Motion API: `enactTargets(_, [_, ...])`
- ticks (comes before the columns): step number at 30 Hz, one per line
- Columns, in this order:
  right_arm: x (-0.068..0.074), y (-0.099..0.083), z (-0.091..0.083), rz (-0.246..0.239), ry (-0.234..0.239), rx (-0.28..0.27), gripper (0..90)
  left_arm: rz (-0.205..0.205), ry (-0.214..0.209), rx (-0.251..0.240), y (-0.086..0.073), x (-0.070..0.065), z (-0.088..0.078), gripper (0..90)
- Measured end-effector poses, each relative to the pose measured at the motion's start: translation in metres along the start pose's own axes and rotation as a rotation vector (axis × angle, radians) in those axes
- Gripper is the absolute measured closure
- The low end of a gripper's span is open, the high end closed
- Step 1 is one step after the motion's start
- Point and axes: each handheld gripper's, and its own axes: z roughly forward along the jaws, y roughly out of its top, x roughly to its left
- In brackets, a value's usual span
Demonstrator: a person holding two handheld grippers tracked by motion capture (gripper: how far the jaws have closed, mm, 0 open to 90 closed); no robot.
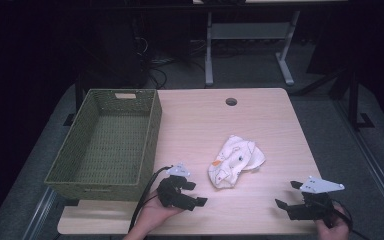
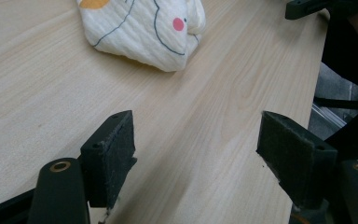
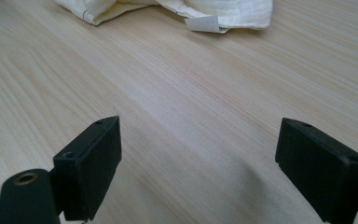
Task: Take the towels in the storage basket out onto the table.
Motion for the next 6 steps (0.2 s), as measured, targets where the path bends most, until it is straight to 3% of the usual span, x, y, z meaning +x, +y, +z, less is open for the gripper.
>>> enactTargets(6, [0.0042, 0.0006, -0.0058, -0.031, 0.008, -0.013, 14.0, 0.006, 0.019, -0.014, -0.0005, -0.0005, -0.0008, 27.1])
